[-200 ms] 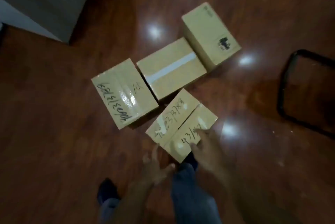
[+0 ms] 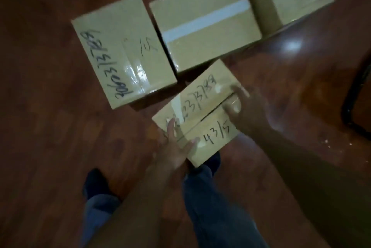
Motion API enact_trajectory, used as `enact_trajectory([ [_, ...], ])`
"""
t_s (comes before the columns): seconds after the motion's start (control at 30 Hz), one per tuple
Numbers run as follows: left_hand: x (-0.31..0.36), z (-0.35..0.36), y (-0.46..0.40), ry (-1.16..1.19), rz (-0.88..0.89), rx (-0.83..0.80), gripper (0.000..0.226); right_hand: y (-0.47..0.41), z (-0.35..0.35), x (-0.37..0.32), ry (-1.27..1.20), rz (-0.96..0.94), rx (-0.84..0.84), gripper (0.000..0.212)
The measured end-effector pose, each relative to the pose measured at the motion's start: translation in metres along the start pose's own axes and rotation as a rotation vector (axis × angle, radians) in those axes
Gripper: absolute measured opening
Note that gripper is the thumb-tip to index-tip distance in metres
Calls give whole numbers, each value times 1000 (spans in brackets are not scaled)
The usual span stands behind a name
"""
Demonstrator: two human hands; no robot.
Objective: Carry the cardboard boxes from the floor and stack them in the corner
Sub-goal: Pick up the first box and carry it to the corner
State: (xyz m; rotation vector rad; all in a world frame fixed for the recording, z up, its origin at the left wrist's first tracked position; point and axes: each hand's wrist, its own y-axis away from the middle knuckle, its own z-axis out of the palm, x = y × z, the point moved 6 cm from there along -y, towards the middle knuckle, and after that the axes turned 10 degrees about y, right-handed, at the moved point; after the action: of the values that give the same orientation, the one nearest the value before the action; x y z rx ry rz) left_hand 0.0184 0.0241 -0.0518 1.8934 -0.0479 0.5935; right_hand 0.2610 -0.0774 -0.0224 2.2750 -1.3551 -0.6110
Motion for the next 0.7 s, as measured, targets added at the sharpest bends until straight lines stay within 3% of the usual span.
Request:
enact_trajectory([
  [0.13,-29,28,-31,429,10,-95,98,-42,40,17,50,-61,-64,65],
  [0.27,-32,26,-28,539,47,36,93,-26,48,17,3,-70,-70,64],
  [0.37,-37,5,-6,429,0,120,90,4,33,5,-19,-14,-115,59],
  [0.5,-45,-56,56,150,-22,87,86,73,-11,-32,-3,30,-140,53],
  [0.7,-36,-206,194,121,70,132,79,198,-121,-169,-113,32,-97,40],
])
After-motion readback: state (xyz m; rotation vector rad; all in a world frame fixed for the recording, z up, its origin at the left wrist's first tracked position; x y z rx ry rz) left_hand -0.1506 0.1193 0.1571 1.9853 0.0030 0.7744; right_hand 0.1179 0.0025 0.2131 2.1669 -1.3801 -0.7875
